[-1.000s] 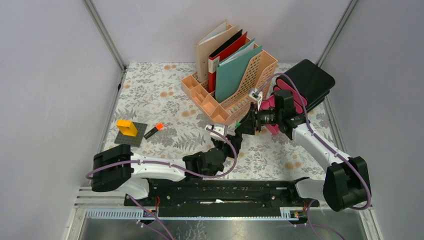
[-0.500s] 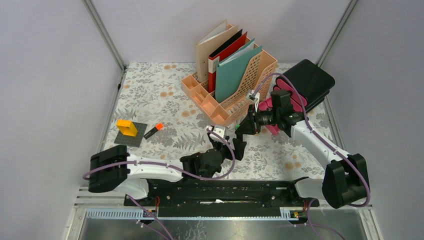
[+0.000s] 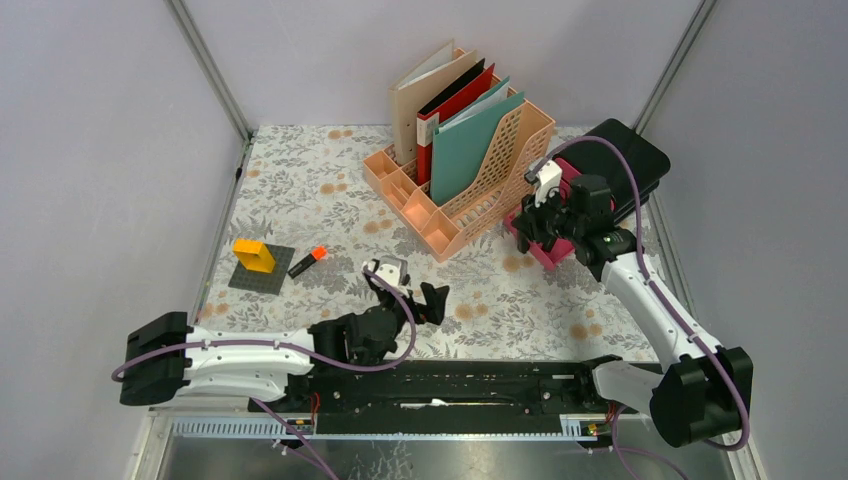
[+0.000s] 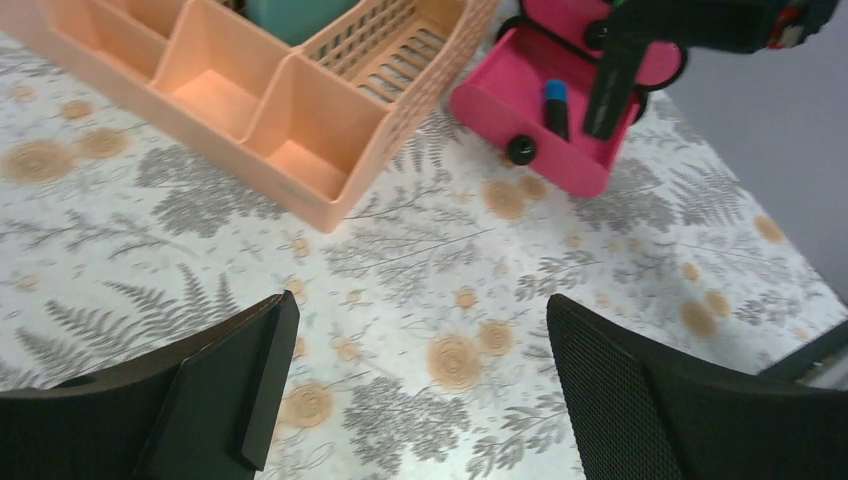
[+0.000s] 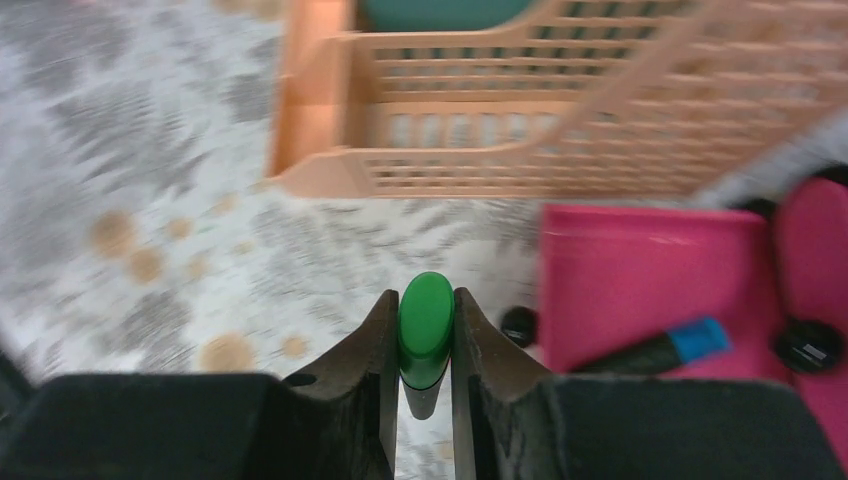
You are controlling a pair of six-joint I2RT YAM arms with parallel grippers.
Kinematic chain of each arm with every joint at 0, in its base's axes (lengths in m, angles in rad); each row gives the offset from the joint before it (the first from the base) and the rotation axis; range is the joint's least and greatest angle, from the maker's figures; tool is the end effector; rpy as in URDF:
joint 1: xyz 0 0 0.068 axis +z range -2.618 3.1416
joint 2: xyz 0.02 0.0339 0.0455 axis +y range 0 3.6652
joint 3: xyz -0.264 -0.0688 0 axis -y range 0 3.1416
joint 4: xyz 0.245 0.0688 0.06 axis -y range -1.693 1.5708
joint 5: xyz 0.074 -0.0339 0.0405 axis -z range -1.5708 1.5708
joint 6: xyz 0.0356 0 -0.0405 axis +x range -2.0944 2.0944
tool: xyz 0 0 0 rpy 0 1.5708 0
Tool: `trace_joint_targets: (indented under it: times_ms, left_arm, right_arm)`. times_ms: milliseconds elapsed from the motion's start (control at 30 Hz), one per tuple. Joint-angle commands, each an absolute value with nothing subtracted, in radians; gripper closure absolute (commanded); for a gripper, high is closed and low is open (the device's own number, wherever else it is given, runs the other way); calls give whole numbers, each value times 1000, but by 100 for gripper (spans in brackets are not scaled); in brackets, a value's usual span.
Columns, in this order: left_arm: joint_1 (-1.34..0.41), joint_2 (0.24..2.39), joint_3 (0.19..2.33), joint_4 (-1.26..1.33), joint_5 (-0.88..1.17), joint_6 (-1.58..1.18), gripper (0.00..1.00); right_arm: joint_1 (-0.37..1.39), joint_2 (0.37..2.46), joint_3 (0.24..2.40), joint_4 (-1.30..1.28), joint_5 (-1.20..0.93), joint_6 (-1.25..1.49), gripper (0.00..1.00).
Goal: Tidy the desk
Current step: Place the stationery in the drawer.
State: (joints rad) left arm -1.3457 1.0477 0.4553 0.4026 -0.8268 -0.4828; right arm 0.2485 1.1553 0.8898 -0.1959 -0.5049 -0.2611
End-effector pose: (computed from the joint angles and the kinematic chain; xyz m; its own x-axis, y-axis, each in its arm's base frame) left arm 0.0749 -0.2098 0.2367 -0.2689 -0.2343 -0.9342 0.4223 0.8431 -0.3330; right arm 0.2475 0.0806 0.3018 -0.2530 -0.2973 -0.9207 -0.7250 0.6884 -0.0231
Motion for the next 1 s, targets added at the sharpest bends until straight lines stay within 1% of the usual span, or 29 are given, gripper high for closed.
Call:
trace_joint_targets:
  times_ms: [0, 133, 267, 467, 533, 667, 700, 767, 900, 967]
  left_arm:
    - [-1326, 969, 401, 321, -905, -519, 1]
    - [-1307, 910, 352, 331, -906, -536, 1]
    - [-1301, 888, 336, 310, -929, -558, 1]
    - [-1301, 891, 334, 284, -949, -577, 1]
    - [-1299, 891, 332, 284, -952, -579, 1]
    - [-1299, 892, 332, 281, -957, -583, 1]
    - [-1299, 893, 333, 279, -958, -583, 1]
    - [-1298, 896, 333, 274, -960, -583, 1]
    - [-1296, 899, 333, 266, -964, -591, 1]
    - [-1289, 896, 333, 261, -961, -596, 1]
  right_arm:
    - [220, 1141, 850, -17, -99, -167, 100]
    - [187, 1209, 821, 90, 57, -24, 100]
    - [175, 1283, 819, 122, 93, 65, 99]
    - [168, 1369, 839, 132, 96, 122, 90]
    - [168, 1390, 842, 129, 112, 127, 76]
    - [165, 1409, 856, 107, 89, 110, 41]
    - [166, 1408, 862, 97, 68, 103, 35]
    - [165, 1394, 865, 92, 36, 91, 32]
    - [166, 1337, 861, 92, 4, 36, 28]
    - [165, 1302, 853, 91, -67, -9, 26]
